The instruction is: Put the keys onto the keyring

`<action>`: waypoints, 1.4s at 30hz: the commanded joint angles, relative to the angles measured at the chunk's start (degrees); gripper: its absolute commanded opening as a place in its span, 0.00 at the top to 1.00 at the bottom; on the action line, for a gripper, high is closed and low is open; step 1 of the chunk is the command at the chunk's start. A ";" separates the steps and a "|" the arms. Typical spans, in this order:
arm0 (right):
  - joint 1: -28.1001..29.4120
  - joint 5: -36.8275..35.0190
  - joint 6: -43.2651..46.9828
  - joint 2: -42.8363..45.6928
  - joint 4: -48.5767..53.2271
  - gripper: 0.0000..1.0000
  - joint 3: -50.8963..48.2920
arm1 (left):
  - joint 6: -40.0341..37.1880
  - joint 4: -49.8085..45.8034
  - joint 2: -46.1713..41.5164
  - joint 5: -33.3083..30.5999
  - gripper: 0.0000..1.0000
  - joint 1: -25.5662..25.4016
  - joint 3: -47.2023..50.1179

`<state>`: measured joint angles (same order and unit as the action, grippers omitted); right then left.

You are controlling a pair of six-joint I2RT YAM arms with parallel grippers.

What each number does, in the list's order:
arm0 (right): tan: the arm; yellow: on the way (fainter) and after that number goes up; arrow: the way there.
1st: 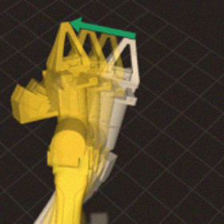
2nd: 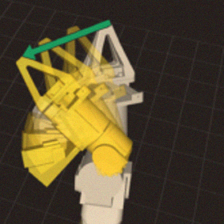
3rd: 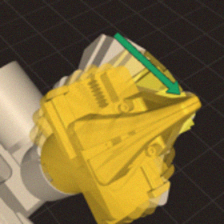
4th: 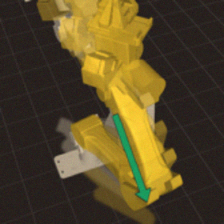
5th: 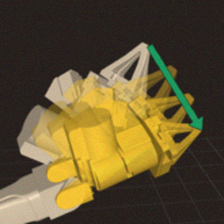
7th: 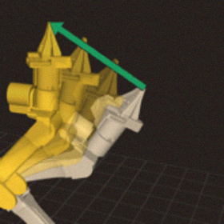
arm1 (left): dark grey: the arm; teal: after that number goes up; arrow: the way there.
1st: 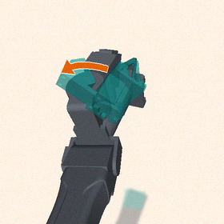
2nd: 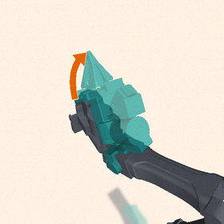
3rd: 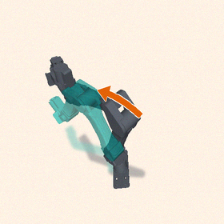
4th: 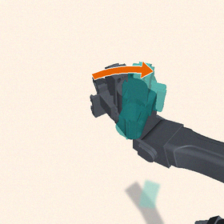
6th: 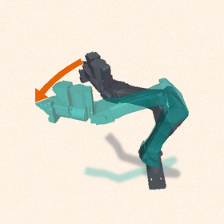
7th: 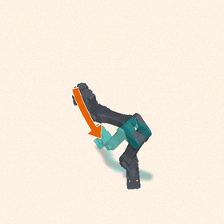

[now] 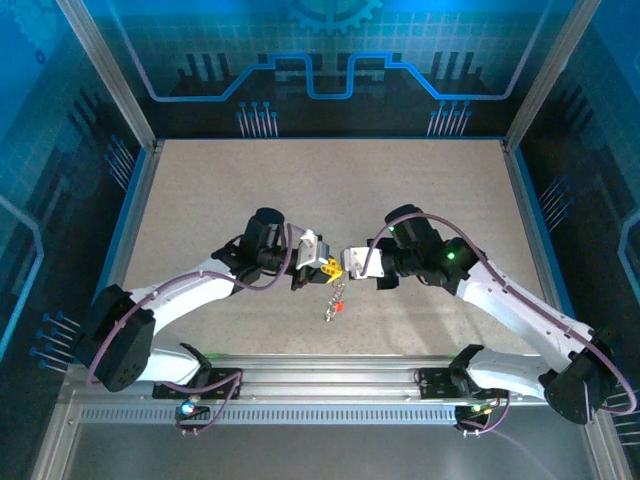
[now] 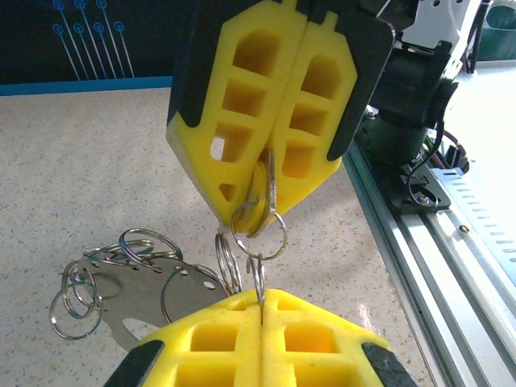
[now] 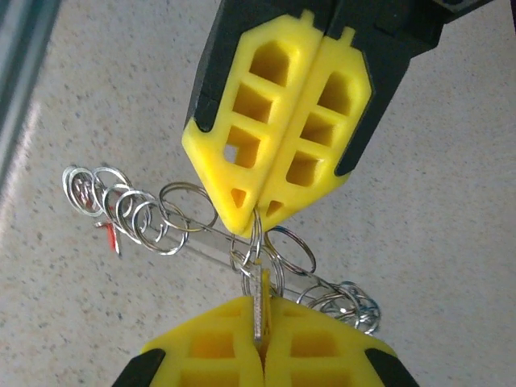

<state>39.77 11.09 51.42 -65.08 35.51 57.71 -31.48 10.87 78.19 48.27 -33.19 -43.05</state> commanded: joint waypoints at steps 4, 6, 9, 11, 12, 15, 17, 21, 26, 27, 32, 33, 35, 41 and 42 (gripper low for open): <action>2.69 -13.74 11.40 -1.77 2.52 1.00 6.31 | 3.59 5.93 1.70 0.35 0.87 -0.21 1.66; 3.46 -16.84 16.11 -1.98 1.30 1.00 6.08 | 5.42 8.83 1.71 0.16 0.75 0.10 2.79; 4.33 -20.19 22.51 -1.73 -1.82 1.00 5.00 | 8.36 12.63 1.56 0.07 0.69 1.03 4.21; 4.79 -21.62 26.21 -1.63 -3.24 1.00 4.69 | 10.19 14.52 1.14 0.03 0.66 1.80 5.00; 5.03 -22.02 27.92 -1.76 -3.64 1.00 4.77 | 11.19 15.69 0.87 0.01 0.65 2.28 5.45; 5.36 -22.99 31.89 -2.28 -3.65 1.00 5.68 | 14.52 20.00 0.06 -0.69 0.59 3.85 7.36; 5.34 -24.50 33.64 -3.13 -3.27 1.00 6.69 | 17.41 23.58 -0.53 -1.86 0.58 4.98 8.89; 5.28 -30.33 35.72 -6.35 -2.89 1.00 9.17 | 25.07 29.00 -1.48 -6.66 0.56 7.79 11.84; 5.30 -31.67 35.86 -9.75 -0.96 1.00 13.23 | 36.25 34.14 -4.15 -17.95 0.02 11.51 15.91; 5.31 -31.35 35.86 -10.23 -0.89 1.00 13.93 | 37.95 33.81 -5.10 -20.55 0.01 12.27 16.56; 5.62 -30.74 35.26 -12.32 0.23 1.00 16.30 | 45.46 20.94 -10.65 -37.66 0.01 15.21 16.31; 5.66 -31.07 35.16 -13.05 0.63 1.00 16.82 | 47.44 17.07 -11.92 -41.68 0.01 15.87 15.76; 5.71 -31.56 34.86 -14.34 1.34 1.00 17.82 | 49.04 10.67 -14.19 -46.47 0.01 16.92 15.05; 5.82 -29.45 29.95 -18.98 4.53 1.00 22.31 | 53.88 -6.25 -15.22 -50.27 0.01 21.15 9.31; 6.07 -28.97 28.43 -20.25 5.88 1.00 23.72 | 54.85 -9.28 -14.86 -51.18 0.01 21.75 8.28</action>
<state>44.77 -19.03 83.79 -83.42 38.33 77.25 18.13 13.98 63.33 2.79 -13.21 -30.65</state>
